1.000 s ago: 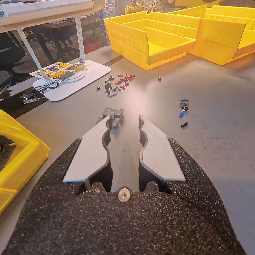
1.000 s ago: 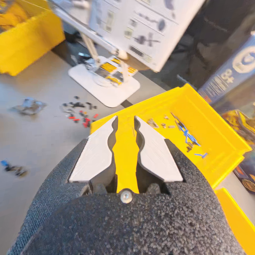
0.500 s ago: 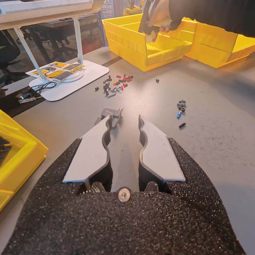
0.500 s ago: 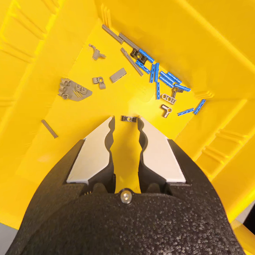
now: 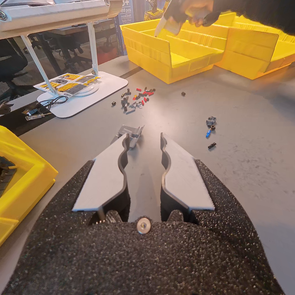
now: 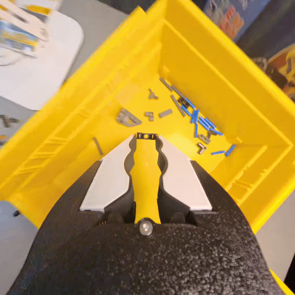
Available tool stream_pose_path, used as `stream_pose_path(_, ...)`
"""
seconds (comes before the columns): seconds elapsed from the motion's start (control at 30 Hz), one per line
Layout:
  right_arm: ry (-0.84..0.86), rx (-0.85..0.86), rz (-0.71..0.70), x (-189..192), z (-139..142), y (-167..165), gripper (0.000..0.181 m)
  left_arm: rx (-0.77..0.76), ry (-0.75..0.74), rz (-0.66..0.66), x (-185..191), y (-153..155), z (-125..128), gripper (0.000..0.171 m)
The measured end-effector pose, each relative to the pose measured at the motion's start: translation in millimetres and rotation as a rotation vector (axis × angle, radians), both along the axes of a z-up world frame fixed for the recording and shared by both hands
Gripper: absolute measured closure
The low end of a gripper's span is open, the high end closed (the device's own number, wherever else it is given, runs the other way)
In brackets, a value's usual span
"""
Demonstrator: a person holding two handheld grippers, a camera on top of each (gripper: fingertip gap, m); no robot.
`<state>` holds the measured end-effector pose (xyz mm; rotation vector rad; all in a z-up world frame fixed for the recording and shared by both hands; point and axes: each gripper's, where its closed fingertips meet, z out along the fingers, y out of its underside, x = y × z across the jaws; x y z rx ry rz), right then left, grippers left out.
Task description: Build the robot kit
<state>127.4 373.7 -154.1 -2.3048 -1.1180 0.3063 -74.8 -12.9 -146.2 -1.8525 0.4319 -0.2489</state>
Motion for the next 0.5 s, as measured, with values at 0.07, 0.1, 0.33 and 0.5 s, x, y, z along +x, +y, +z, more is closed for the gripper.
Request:
stream_pose_path(0.07, 0.094, 0.096, 0.168, -25.8, 41.1, -41.0, 0.158, 0.0, -0.002, 0.003, -0.5, 0.3, 0.1, 0.133)
stream_pose_path(0.1, 0.137, 0.13, 0.273, -37.9, 59.0, -72.6, 0.158, 0.0, -0.002, 0.003, -0.5, 0.4, 0.2, 0.133)
stream_pose_path(0.33, 0.097, 0.066, 0.76, -41.9, 23.4, -297.9, 0.158, -0.004, -0.001, 0.001, -2.9, -1.7, 2.2, 0.131)
stream_pose_path(0.5, 0.072, -0.001, 0.775, -26.7, -34.7, -336.6, 0.158, -0.014, -0.006, 0.004, -8.8, -4.6, 5.1, 0.128)
